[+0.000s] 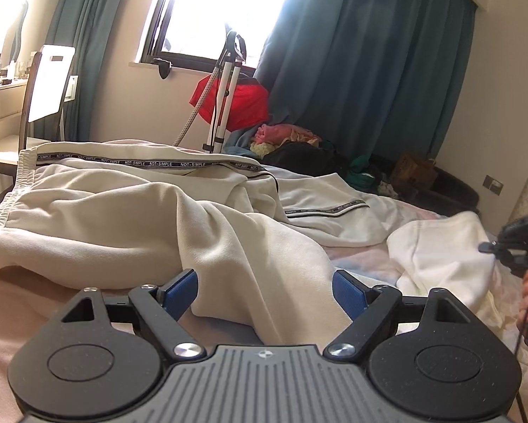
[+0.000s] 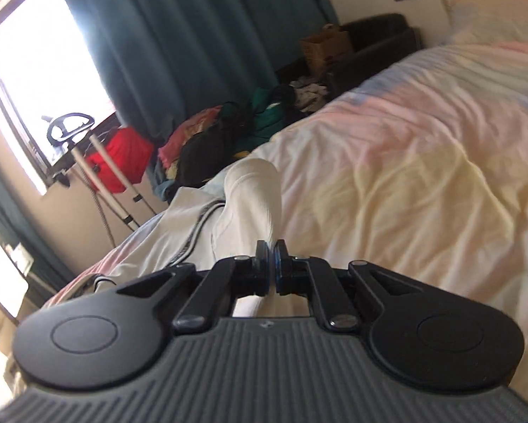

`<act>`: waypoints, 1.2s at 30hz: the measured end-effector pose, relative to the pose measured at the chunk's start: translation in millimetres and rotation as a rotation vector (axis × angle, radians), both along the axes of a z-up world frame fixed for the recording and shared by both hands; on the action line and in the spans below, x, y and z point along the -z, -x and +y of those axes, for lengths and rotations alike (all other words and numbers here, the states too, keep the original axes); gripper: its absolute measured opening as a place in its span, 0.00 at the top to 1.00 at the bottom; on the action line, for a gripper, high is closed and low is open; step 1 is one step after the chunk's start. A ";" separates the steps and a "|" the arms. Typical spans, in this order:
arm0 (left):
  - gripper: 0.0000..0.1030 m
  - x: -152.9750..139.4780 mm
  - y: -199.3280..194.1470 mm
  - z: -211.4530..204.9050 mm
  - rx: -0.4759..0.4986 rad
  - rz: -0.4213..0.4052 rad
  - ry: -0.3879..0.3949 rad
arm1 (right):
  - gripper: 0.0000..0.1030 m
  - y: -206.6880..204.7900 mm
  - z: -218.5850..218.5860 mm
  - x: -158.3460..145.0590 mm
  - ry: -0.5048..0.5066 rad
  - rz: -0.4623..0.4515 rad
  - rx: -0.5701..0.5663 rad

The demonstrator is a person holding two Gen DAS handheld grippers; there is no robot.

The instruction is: Fold clothes

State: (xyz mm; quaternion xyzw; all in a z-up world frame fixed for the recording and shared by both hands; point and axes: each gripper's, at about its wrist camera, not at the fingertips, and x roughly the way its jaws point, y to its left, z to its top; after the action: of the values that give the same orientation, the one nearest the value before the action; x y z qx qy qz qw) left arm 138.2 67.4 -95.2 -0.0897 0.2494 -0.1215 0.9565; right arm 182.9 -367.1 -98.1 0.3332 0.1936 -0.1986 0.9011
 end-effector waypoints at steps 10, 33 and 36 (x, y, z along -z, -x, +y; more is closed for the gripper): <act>0.17 3.8 -1.8 32.7 -0.083 0.149 0.095 | 0.86 68.0 -66.3 81.2 -0.515 -0.082 0.028; 0.17 83.1 -76.5 215.4 -0.511 0.503 0.933 | 0.95 -56.1 -84.6 36.2 -0.181 -0.043 0.002; 0.21 80.7 -71.4 222.7 -0.515 0.478 0.968 | 0.95 -57.1 -94.2 -10.1 -0.088 -0.237 0.028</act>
State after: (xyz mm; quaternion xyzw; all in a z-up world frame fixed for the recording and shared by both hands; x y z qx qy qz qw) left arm 209.6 290.1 -175.9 -0.5978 0.3441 0.0378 0.7231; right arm 240.0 -461.4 -88.0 0.3963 0.0895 -0.1617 0.8993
